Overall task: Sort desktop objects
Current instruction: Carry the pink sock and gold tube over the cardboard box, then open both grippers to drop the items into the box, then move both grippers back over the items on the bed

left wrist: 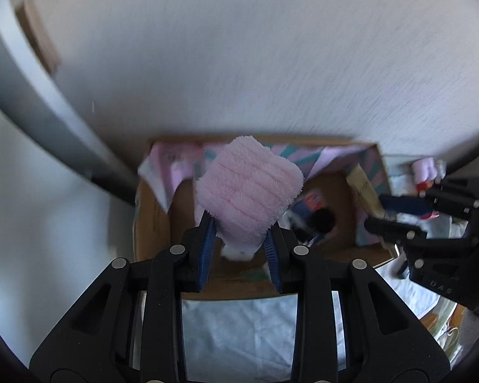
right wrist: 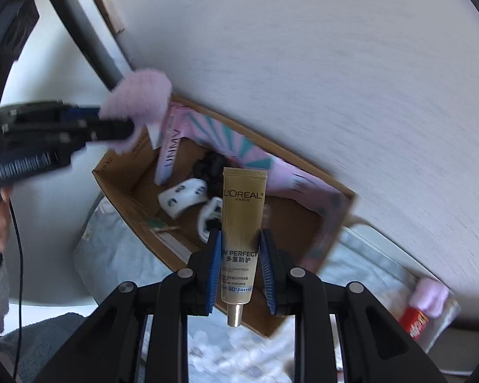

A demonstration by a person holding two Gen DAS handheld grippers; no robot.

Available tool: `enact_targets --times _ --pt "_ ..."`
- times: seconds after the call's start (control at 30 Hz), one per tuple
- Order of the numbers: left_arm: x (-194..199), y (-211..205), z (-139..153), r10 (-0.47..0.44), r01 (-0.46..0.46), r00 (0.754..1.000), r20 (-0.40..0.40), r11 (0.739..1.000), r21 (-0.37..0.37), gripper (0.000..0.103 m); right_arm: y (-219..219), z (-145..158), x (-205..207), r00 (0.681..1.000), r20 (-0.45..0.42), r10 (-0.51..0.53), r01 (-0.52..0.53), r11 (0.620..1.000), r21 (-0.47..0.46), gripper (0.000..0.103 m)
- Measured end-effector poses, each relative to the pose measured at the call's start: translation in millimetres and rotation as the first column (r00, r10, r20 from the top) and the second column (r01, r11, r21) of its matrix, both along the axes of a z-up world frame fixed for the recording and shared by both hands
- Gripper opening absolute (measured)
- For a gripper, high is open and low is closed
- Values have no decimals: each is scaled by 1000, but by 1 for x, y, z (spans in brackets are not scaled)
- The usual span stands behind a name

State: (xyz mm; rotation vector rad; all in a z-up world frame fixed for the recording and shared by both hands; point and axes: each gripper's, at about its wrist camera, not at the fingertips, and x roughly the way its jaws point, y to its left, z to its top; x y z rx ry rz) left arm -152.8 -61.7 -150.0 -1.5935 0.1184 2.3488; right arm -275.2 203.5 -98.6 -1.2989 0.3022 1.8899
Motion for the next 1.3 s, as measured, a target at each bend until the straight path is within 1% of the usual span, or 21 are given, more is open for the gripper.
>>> enact_targets --times 0.07,0.17,0.27,0.4,0.47,0.5,0.53,0.57,0.6,0.63,0.67,0.7,0.73,0.77,0.83,0.97,1.03,1.1,1.17,1.3 --pt "-1 -7 -17 14 -14 999 34 1000 4 26 5 -11 -13 1000 17 10 -9 1000 -15 22" --pt "-2 -13 -35 14 -14 998 68 1000 -9 26 14 -30 -33 999 43 14 -12 999 -44 22" --pt "-2 -20 -48 10 -9 996 94 1000 -15 26 20 -41 -44 999 50 10 -7 998 -64 22" --pt "-5 -27 -52 17 -15 995 102 1000 -19 26 28 -48 -55 999 45 4 0 996 -84 22" --pt "-6 -28 -49 23 -21 995 94 1000 -21 30 30 -49 -58 999 46 0 4 996 -88 22" --pt "-6 -28 -48 25 -23 996 88 999 -22 37 32 -50 -59 999 44 -4 8 996 -88 22" --pt "-7 -28 -46 26 -24 996 89 999 -25 54 33 -50 -60 999 39 -8 11 996 -90 23" --pt "-9 -28 -46 32 -30 995 99 999 -29 68 34 -50 -61 1000 24 -8 10 995 -97 24" --pt "-10 -29 -45 53 -47 993 107 997 -53 83 36 -49 -61 1000 -4 -2 1 994 -113 27" --pt "-11 -31 -46 68 -58 990 121 995 -78 98 36 -48 -60 1000 -30 0 -3 992 -125 43" --pt "-12 -34 -47 73 -61 987 141 994 -90 103 36 -46 -58 999 -41 -3 -2 992 -125 62" --pt "-12 -37 -46 70 -61 987 144 996 -67 103 36 -44 -55 999 -48 -11 5 992 -124 73" --pt "-12 -41 -43 69 -66 988 142 998 -23 103 37 -43 -52 999 -50 -18 11 991 -132 94" --pt "-12 -46 -39 74 -79 987 140 997 27 103 37 -42 -49 998 -53 -30 22 990 -138 101" --pt "-11 -53 -31 95 -107 986 134 990 89 103 37 -38 -39 996 -65 -55 46 991 -129 102" --pt "-10 -53 -20 103 -111 990 97 990 85 103 36 -35 -23 993 -83 -80 70 990 -123 102" --pt "-10 -53 -18 93 -101 992 83 989 105 103 32 -32 -16 992 -94 -84 72 990 -120 102" --pt "-12 -43 -14 89 -96 994 65 987 127 103 26 -27 -14 992 -103 -79 66 990 -124 102" --pt "-12 -34 -7 79 -84 996 46 987 133 103 21 -23 -11 991 -109 -71 58 991 -124 102" --pt "-7 -18 11 42 -45 999 23 988 145 103 8 -9 -4 991 -120 -59 49 995 -84 102"
